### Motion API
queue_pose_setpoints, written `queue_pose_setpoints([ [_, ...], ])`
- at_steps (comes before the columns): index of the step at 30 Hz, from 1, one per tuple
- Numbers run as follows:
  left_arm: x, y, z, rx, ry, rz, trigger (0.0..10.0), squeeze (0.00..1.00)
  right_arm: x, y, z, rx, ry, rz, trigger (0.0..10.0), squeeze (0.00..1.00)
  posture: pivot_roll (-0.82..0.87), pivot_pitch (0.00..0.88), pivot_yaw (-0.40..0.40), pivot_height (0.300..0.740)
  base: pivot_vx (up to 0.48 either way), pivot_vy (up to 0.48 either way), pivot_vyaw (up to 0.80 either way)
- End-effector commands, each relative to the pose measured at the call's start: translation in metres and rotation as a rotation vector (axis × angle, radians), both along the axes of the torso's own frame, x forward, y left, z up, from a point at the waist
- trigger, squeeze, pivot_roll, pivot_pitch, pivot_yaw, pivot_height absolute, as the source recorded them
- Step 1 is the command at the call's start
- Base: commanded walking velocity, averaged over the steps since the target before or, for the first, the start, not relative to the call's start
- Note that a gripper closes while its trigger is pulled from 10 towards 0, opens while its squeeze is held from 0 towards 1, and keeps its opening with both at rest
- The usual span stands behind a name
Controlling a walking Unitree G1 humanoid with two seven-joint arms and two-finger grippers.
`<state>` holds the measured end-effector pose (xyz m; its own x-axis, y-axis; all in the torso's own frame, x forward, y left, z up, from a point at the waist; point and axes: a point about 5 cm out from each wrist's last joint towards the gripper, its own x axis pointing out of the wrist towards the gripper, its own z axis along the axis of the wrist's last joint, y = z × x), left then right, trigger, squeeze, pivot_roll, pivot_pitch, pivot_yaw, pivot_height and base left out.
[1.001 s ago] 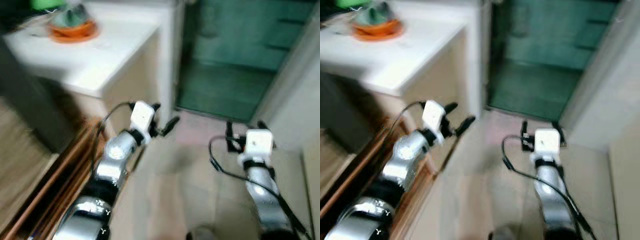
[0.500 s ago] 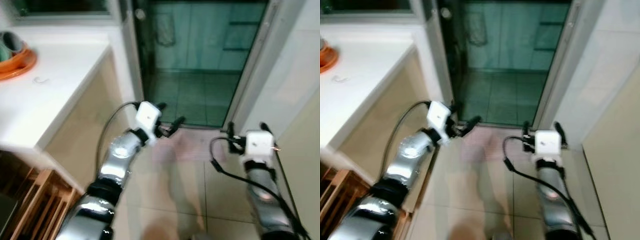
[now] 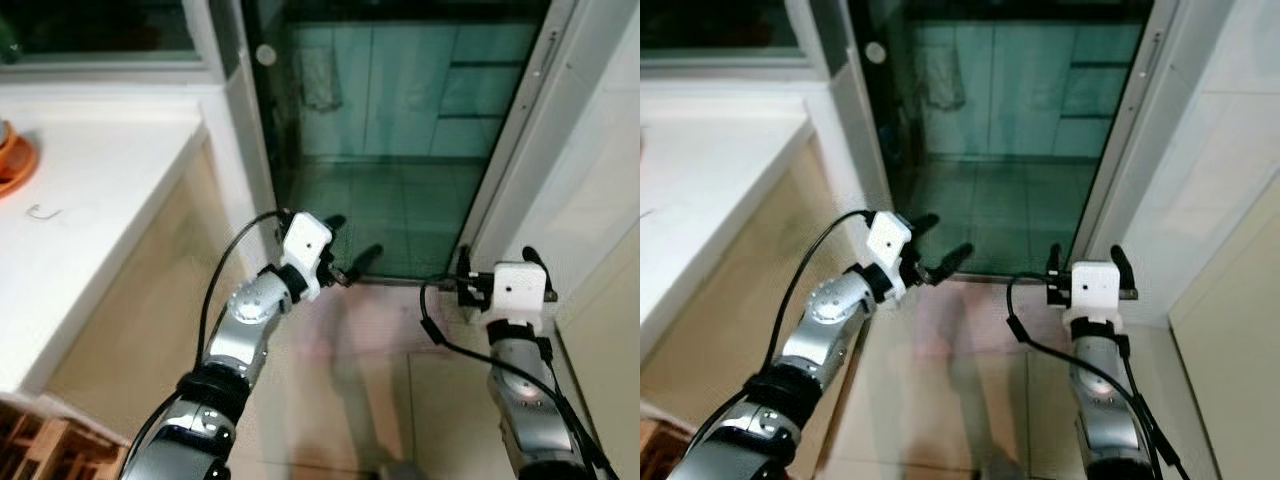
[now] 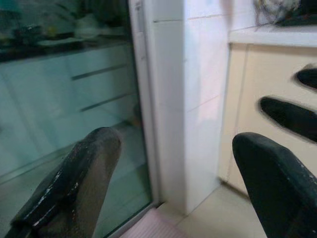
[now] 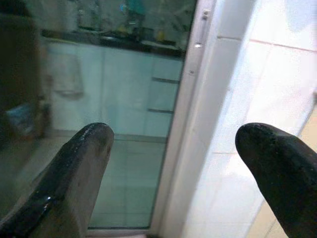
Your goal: Restocking fridge
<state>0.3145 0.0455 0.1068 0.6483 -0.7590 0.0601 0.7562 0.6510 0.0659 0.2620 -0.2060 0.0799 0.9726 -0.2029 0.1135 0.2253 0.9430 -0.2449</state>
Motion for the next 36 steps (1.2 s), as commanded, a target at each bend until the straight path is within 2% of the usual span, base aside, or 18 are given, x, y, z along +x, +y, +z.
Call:
queue_pose_setpoints([
  [1,0.005,0.009,0.003,0.021,-0.014,0.024,10.0,0.00,0.002,0.006,0.006,0.006,-0.025,0.011,10.0,0.00,-0.18,0.000,0.071,0.740,0.450,0.000,0.00],
  [6,0.009,-0.008,0.003,-0.003,0.028,0.029,10.0,0.00,0.000,0.005,0.005,0.007,-0.023,0.002,10.0,0.00,-0.19,0.000,0.076,0.740,0.450,0.000,0.00],
  [10,0.015,-0.008,0.003,-0.028,0.078,0.103,10.0,0.00,0.002,0.007,0.006,0.007,-0.024,0.002,10.0,0.00,-0.19,0.000,0.078,0.740,0.455,0.000,0.00],
  [11,0.026,0.008,-0.004,-0.026,0.156,0.261,10.0,0.00,0.004,0.008,0.009,0.007,-0.031,0.002,10.0,0.00,-0.19,0.000,0.076,0.740,0.000,0.000,0.00],
  [14,0.032,0.035,-0.010,-0.044,0.200,0.410,10.0,0.00,0.005,0.008,0.012,0.002,-0.038,0.004,10.0,0.00,-0.19,0.000,0.075,0.740,0.000,0.000,0.00],
  [18,0.029,0.071,-0.023,-0.042,0.203,0.592,10.0,0.00,0.005,0.007,0.014,-0.029,-0.051,0.003,10.0,0.00,-0.18,0.000,0.076,0.740,0.000,0.000,0.00],
  [19,0.029,0.071,-0.023,-0.042,0.203,0.592,10.0,0.00,0.005,0.007,0.014,-0.029,-0.051,0.003,10.0,0.00,-0.18,0.000,0.076,0.740,0.000,0.000,0.00],
  [20,0.025,0.087,-0.027,-0.026,0.178,0.680,10.0,0.00,0.005,0.008,0.014,-0.041,-0.056,0.008,10.0,0.00,-0.18,0.000,0.078,0.740,0.000,0.000,0.00],
  [21,0.025,0.087,-0.027,-0.026,0.178,0.680,10.0,0.00,0.005,0.008,0.014,-0.041,-0.056,0.008,10.0,0.00,-0.18,0.000,0.078,0.740,0.000,0.000,0.00],
  [22,0.021,0.099,-0.029,0.000,0.134,0.732,10.0,0.00,0.004,0.010,0.014,-0.046,-0.057,0.015,10.0,0.00,-0.18,0.000,0.079,0.740,0.000,0.000,0.00],
  [24,0.019,0.103,-0.029,0.011,0.113,0.740,10.0,0.00,0.004,0.011,0.014,-0.048,-0.058,0.018,10.0,0.00,-0.18,0.000,0.079,0.740,0.000,0.000,0.00],
  [25,0.014,0.114,-0.026,0.032,0.052,0.754,10.0,0.00,0.004,0.016,0.012,-0.050,-0.055,0.039,10.0,0.00,-0.18,0.000,0.081,0.740,0.000,0.000,0.00],
  [29,0.010,0.128,-0.025,0.051,0.026,0.775,10.0,0.00,0.007,0.029,0.012,-0.044,-0.058,0.094,10.0,0.00,-0.18,0.000,0.079,0.740,0.000,0.000,0.00],
  [33,0.009,0.126,-0.027,0.036,0.060,0.744,10.0,0.00,0.010,0.037,0.015,-0.007,-0.065,0.107,10.0,0.00,-0.17,0.000,0.065,0.740,0.000,0.000,0.00],
  [36,0.009,0.110,-0.031,0.068,0.072,0.659,10.0,0.00,0.006,0.040,0.007,-0.005,-0.035,0.118,10.0,0.00,-0.16,0.000,0.061,0.740,0.000,0.000,0.00],
])
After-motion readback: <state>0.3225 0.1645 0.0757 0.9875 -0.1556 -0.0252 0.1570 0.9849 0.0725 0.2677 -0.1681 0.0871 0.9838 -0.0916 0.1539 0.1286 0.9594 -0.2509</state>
